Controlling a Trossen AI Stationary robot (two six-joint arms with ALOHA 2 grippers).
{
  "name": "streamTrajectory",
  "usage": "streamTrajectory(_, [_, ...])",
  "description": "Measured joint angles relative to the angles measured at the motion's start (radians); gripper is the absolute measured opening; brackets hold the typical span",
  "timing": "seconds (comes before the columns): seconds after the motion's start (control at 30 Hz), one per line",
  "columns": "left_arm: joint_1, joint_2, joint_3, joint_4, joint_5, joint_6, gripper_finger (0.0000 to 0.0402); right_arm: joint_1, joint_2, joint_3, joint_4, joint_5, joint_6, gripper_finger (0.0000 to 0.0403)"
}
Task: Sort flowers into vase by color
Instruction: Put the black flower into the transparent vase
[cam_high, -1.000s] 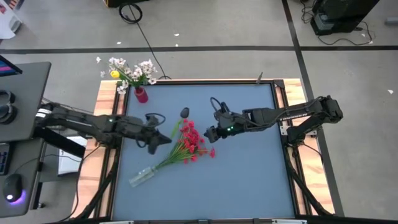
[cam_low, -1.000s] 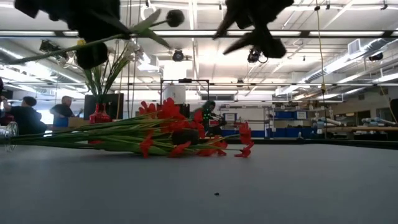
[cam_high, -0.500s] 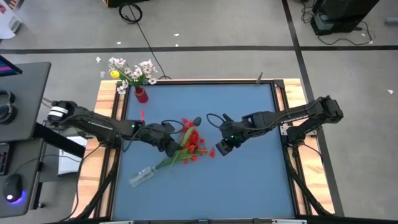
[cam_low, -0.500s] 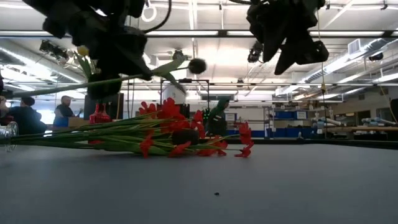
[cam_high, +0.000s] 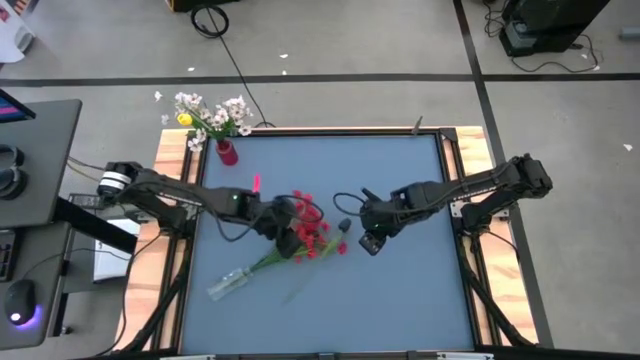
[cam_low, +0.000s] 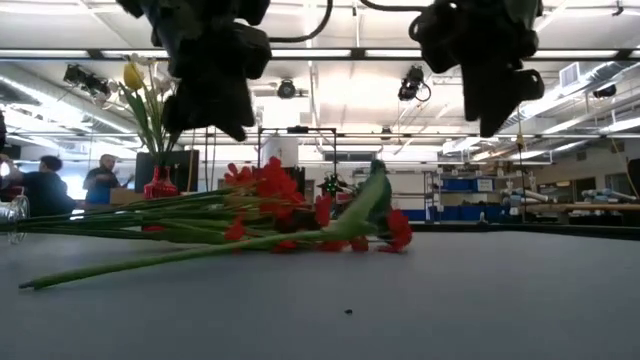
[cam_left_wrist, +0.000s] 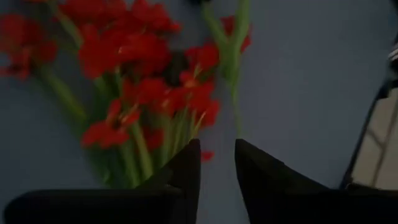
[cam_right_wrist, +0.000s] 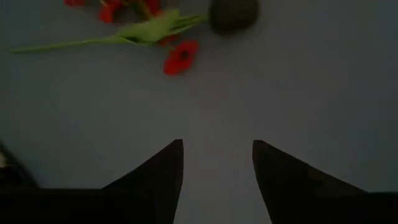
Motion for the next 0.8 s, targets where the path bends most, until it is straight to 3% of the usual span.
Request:
streamTrajectory(0.3, [-0.120,-0.039,0.039,-0.295,0.018,-0.137,0.0183,0.049,0.000,-0.001,-0.037,0.073,-0.026,0.0200])
streamTrajectory(0.6, [-0.329,-0.040,0.039,-0.477,0.087,-0.340,0.0237,0.077,0.001,-0.087,0.163,0.066,0.016,0.0200])
streamTrajectory(0.8, [-0.384,-0.040,0.039,-0.577,0.101,-0.390,0.0255,0.076,0.000,-0.114,0.260,0.065,0.072,0.0200])
